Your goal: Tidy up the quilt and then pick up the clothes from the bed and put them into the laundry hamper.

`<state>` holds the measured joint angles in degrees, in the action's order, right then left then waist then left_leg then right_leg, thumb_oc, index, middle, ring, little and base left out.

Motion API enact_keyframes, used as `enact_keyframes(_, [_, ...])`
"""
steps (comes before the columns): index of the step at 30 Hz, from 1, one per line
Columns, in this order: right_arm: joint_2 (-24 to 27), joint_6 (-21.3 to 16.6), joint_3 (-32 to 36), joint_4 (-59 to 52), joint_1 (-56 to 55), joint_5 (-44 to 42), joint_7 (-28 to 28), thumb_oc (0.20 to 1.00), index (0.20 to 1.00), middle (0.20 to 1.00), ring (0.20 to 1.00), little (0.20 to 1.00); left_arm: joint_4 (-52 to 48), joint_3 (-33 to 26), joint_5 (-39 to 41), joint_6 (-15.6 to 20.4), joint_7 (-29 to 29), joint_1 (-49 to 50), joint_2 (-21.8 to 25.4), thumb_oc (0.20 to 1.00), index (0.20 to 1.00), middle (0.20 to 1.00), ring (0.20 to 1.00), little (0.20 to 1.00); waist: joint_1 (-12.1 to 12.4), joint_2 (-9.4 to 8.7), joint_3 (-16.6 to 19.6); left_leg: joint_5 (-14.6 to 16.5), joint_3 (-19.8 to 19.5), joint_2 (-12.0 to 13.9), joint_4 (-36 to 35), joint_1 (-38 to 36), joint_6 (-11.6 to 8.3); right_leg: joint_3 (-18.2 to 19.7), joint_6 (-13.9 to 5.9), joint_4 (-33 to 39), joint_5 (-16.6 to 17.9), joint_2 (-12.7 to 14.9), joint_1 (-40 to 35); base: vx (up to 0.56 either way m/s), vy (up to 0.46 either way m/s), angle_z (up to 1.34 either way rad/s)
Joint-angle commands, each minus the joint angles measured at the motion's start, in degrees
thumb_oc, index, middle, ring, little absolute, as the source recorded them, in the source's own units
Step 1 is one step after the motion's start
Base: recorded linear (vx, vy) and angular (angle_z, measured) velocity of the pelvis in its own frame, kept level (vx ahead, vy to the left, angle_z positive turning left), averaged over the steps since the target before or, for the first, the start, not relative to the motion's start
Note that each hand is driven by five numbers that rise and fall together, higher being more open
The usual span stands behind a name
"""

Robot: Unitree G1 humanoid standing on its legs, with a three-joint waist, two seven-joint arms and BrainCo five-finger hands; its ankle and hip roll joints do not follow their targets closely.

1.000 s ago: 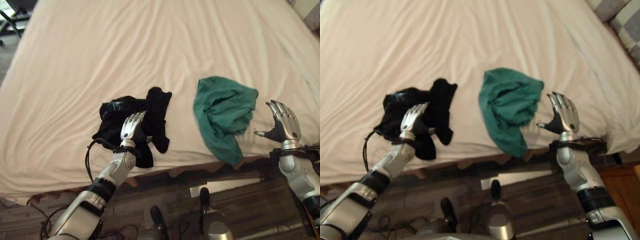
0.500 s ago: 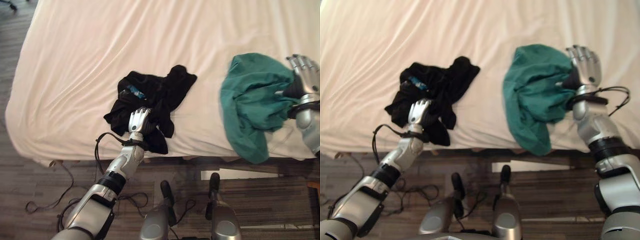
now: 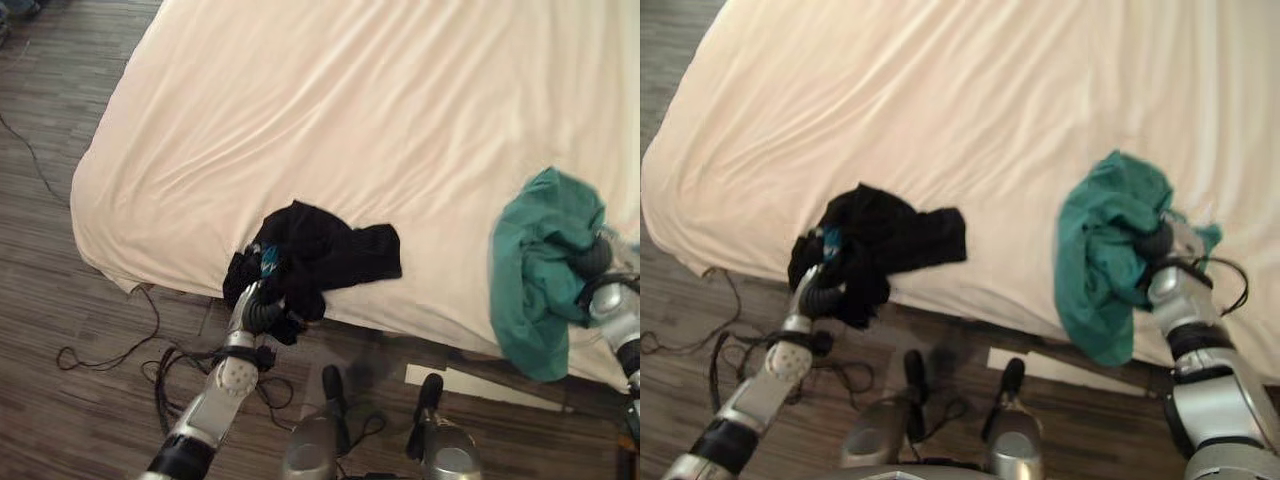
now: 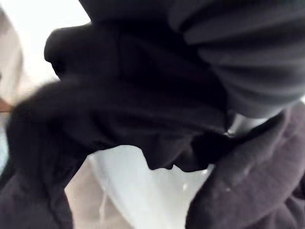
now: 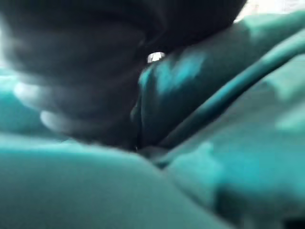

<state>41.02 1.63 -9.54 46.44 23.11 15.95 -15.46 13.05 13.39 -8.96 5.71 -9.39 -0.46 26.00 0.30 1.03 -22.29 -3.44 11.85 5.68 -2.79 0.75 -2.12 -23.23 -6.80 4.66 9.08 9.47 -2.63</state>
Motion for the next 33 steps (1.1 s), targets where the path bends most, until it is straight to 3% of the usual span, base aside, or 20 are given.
enact_keyframes(1, [-10.38, -4.64, -1.65, -5.21, -12.11, -13.24, 6.58, 0.2, 0.2, 0.2, 0.2, 0.2, 0.7, -1.95, 6.84, 2.01, 3.71, 0.52, 1.35, 0.2, 0.2, 0.2, 0.2, 0.2, 0.2, -3.11, 3.05, 1.49, 2.99, 3.6, -1.53, -0.6, -4.75, 4.77, -4.65, -8.88, -6.3, 3.89, 7.99, 0.06, -0.005, 0.03])
enact_keyframes(2, [-10.41, -4.58, -1.56, -5.34, -12.25, -13.23, 6.6, 0.2, 0.2, 0.2, 0.2, 0.2, 0.73, -1.88, 6.86, 2.04, 3.71, 0.51, 1.4, 0.2, 0.2, 0.2, 0.2, 0.2, 0.28, -3.17, 3.16, 1.33, 3.01, 3.55, -1.59, -0.48, -4.71, 4.78, -4.62, -8.72, -6.11, 3.91, 8.08, 0.06, 0.008, -0.11])
enact_keyframes(6, [-22.32, -5.35, 1.97, -8.53, -26.68, -23.67, 14.49, 0.2, 0.2, 0.2, 0.2, 0.2, 12.92, -2.3, 6.64, -1.21, 7.53, 2.95, -2.12, 0.2, 0.2, 0.2, 0.2, 0.2, -3.53, -4.91, 6.69, 2.79, 5.47, 4.04, -2.21, -5.02, -4.24, 7.23, -4.58, -9.43, -6.67, 2.7, 6.36, 0.1, 0.063, -0.32])
enact_keyframes(9, [-24.75, -5.52, 4.93, -11.82, -34.23, -27.5, 16.6, 0.2, 0.2, 0.2, 0.2, 0.2, 15.88, -4.99, 10.65, -2.13, 8.51, 7.21, -4.08, 0.2, 0.2, 0.2, 0.2, 0.2, -5.2, -5.03, 8.34, 2.66, 6.59, 4.49, -2.21, -6.23, -4.51, 8.32, -4.27, -9.72, -7.19, 1.95, 5.82, 0.06, 0.028, -0.56])
enact_keyframes(13, [-23.77, -5.63, 3.74, -17.03, -38.45, -26.73, 19.24, 0.2, 0.2, 0.2, 0.2, 0.2, 16.48, -7.32, 16.04, -2.04, 9.59, 11.54, -5.56, 0.2, 0.2, 0.2, 0.2, 0.2, -5.38, -4.53, 9.42, 2.38, 6.32, 4.95, -2.21, -7.14, -4.94, 8.0, -3.77, -9.22, -8.07, 1.36, 4.48, 0.03, -0.031, -0.35])
enact_keyframes(16, [-21.74, -6.12, -2.96, -17.68, -31.84, -23.57, 20.19, 0.2, 0.2, 0.2, 0.2, 0.2, 20.32, -9.56, 25.02, -1.42, 8.38, 12.45, -8.83, 0.2, 0.2, 0.2, 0.2, 0.2, -2.52, -2.9, 9.72, 1.33, 4.79, 5.2, -2.21, -7.21, -5.44, 6.56, -3.06, -6.58, -8.98, 0.62, 1.78, -0.01, -0.09, -0.02])
enact_keyframes(19, [-20.91, -6.63, -8.4, -17.45, -23.64, -22.51, 19.07, 0.2, 0.2, 0.2, 0.2, 0.2, 22.44, -9.97, 28.62, -0.08, 6.0, 11.2, -10.63, 0.2, 0.2, 0.2, 0.2, 0.2, 0.9, -1.29, 9.58, -0.18, 2.19, 4.61, -2.21, -5.57, -5.79, 3.7, -3.09, -3.1, -8.06, 1.17, -0.26, -0.05, -0.063, 0.14])
enact_keyframes(20, [-20.92, -6.65, -8.4, -17.41, -23.58, -22.51, 19.07, 0.2, 0.2, 0.2, 0.2, 0.2, 22.46, -9.99, 28.62, -0.08, 5.99, 11.16, -10.64, 0.2, 0.2, 0.2, 0.2, 0.2, 0.82, -1.3, 9.68, -0.27, 2.12, 4.59, -2.21, -5.37, -5.77, 3.63, -3.07, -3.0, -7.95, 1.18, -0.14, -0.11, -0.052, 0.6])
enact_keyframes(21, [-20.43, -7.07, -8.71, -16.11, -20.37, -21.32, 16.64, 0.2, 0.2, 0.2, 0.2, 0.2, 22.54, -9.38, 29.42, 0.38, 4.4, 9.75, -10.98, 0.2, 0.2, 0.2, 0.2, 0.2, 3.88, -0.57, 9.6, -1.71, 0.54, 4.13, -1.94, -2.2, -7.04, -2.3, -3.46, -1.37, -7.32, 3.1, -2.26, -0.16, -0.046, 0.76])
enact_keyframes(22, [-20.2, -7.16, -8.25, -15.73, -19.79, -20.94, 15.31, 0.2, 0.2, 0.2, 0.2, 0.2, 23.12, -9.29, 29.61, 0.52, 4.08, 8.76, -11.18, 0.2, 0.2, 0.2, 0.2, 0.2, 4.43, -0.51, 9.55, -2.26, 1.92, 4.31, -1.24, -0.78, -6.95, -5.52, -3.73, -1.18, -7.1, 4.2, -3.08, -0.17, -0.046, 1.08])
enact_keyframes(23, [-19.88, -7.2, -7.6, -15.3, -19.44, -20.3, 14.04, 0.2, 0.2, 0.2, 0.2, 0.2, 23.68, -9.52, 29.61, 0.54, 3.54, 7.7, -11.21, 0.2, 0.2, 0.2, 0.2, 0.2, 4.71, -0.64, 9.78, -1.82, 6.27, 5.51, 0.26, -0.5, -7.27, -8.79, -4.45, -1.3, -7.59, 5.26, -4.44, -0.18, 0.015, 1.56])
enact_keyframes(25, [-20.46, -6.55, -5.89, -14.23, -19.24, -19.93, 11.65, 0.2, 0.2, 0.2, 0.2, 0.2, 23.77, -10.83, 29.41, 0.46, 2.42, 6.35, -10.41, 0.2, 0.2, 0.2, 0.2, 0.2, 3.47, -1.21, 10.34, -1.93, 20.95, 10.52, 5.61, -0.23, -6.79, -15.48, -4.03, -2.49, -7.74, 6.73, -5.85, -0.18, 0.036, 2.69])
enact_keyframes(26, [-20.62, -6.55, -5.94, -14.17, -19.18, -19.89, 11.56, 0.2, 0.2, 0.2, 0.2, 0.2, 23.69, -10.88, 29.42, 0.4, 2.39, 6.39, -10.29, 0.2, 0.2, 0.2, 0.2, 0.2, 3.49, -1.29, 10.29, -1.7, 20.92, 10.75, 6.07, -0.1, -6.88, -15.47, -3.98, -2.51, -7.86, 6.64, -5.88, -0.11, 0.052, 4.08])
enact_keyframes(27, [-21.08, -6.25, -5.18, -13.49, -19.39, -19.79, 10.51, 0.2, 0.2, 0.2, 0.2, 0.2, 23.02, -11.77, 29.78, 0.3, 1.64, 6.53, -9.94, 0.2, 0.2, 0.2, 0.2, 0.2, 3.5, -1.35, 10.79, -1.64, 25.03, 12.43, 7.86, -0.69, -6.64, -17.57, -3.34, -3.06, -8.29, 6.71, -6.75, -0.01, 0.265, 3.63])
enact_keyframes(28, [-22.52, -4.72, -1.65, -10.98, -21.23, -18.64, 7.29, 0.2, 0.2, 0.2, 0.2, 0.2, 22.44, -12.92, 28.62, -0.4, 0.35, 7.27, -10.04, 0.2, 0.2, 0.2, 0.2, 0.2, 3.72, -0.77, 12.76, -1.18, 29.03, 13.38, 8.94, -2.19, -5.91, -24.15, -3.05, -6.38, -8.57, 8.45, -9.36, 0.05, 0.429, 2.95])
enact_keyframes(29, [-23.22, -4.01, -0.62, -9.89, -21.79, -18.0, 7.07, 0.2, 0.2, 0.2, 0.2, 0.2, 22.51, -13.04, 27.35, -0.8, 0.51, 7.73, -10.11, 0.2, 0.2, 0.2, 0.2, 0.2, 4.07, -0.94, 13.46, -0.12, 27.55, 11.0, 7.8, -2.41, -5.2, -24.91, -4.12, -9.67, -6.81, 10.53, -9.27, 0.09, 0.395, 2.21])
enact_keyframes(30, [-23.24, -4.02, -0.63, -9.89, -21.81, -18.0, 7.07, 0.2, 0.2, 0.2, 0.2, 0.2, 22.49, -13.05, 27.35, -0.8, 0.5, 7.76, -10.09, 0.2, 0.2, 0.2, 0.2, 0.2, 3.98, -1.02, 13.5, -0.12, 27.49, 10.85, 7.73, -2.38, -5.14, -24.98, -4.2, -9.78, -6.82, 10.69, -9.26, 0.19, 0.442, 2.63])
enact_keyframes(31, [-24.56, -3.37, 0.86, -7.92, -22.9, -17.37, 6.39, 0.2, 0.2, 0.2, 0.2, 0.2, 22.9, -12.9, 24.84, -1.4, 0.06, 7.55, -9.89, 0.2, 0.2, 0.2, 0.2, 0.2, 4.62, -1.1, 13.0, 2.42, 24.19, 6.55, 5.8, -2.27, -2.6, -26.14, -5.94, -20.65, -4.01, 16.39, -8.67, 0.16, 0.337, 2.17])
enact_keyframes(32, [-24.93, -3.57, 0.9, -6.97, -23.86, -17.35, 5.53, 0.2, 0.2, 0.2, 0.2, 0.2, 24.03, -12.7, 22.97, -1.67, -1.34, 7.25, -9.41, 0.2, 0.2, 0.2, 0.2, 0.2, 4.55, -1.35, 12.11, 2.9, 21.61, 4.97, 4.96, -1.73, -1.54, -23.2, -6.33, -24.55, -2.82, 16.61, -7.39, 0.21, 0.436, 1.71])
enact_keyframes(33, [-25.56, -3.48, 1.26, -7.78, -24.34, -17.46, 5.52, 0.2, 0.2, 0.2, 0.2, 0.2, 23.41, -12.36, 22.78, -1.6, -1.53, 6.82, -9.55, 0.2, 0.2, 0.2, 0.2, 0.2, 3.39, -1.33, 11.21, 3.38, 18.03, 3.67, 3.97, -1.98, -0.67, -16.73, -6.17, -28.76, -2.72, 16.41, -3.7, 0.1, 0.201, 1.8])
